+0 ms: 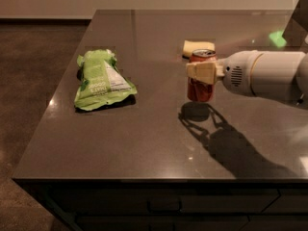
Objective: Place coke can upright
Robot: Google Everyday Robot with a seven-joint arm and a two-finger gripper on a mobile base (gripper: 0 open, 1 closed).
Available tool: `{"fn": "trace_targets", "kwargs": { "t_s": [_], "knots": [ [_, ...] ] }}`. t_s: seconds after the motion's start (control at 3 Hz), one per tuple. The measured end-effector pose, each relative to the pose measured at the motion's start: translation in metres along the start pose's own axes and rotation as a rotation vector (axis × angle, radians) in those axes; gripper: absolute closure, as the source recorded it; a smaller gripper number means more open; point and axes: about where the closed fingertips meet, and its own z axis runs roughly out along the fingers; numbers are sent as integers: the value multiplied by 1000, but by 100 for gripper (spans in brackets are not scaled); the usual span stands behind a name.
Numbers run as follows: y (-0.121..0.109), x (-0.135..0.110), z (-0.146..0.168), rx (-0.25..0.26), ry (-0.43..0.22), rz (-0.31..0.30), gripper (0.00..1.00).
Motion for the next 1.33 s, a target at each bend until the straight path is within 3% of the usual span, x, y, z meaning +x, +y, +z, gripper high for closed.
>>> {"fn": "trace_targets", "kwargs": {
  "t_s": [0.67,1.33],
  "knots": [
    [-2,-23,10,132,112,-35,100],
    [-4,-39,21,196,178,-62,59]
  ]
}}
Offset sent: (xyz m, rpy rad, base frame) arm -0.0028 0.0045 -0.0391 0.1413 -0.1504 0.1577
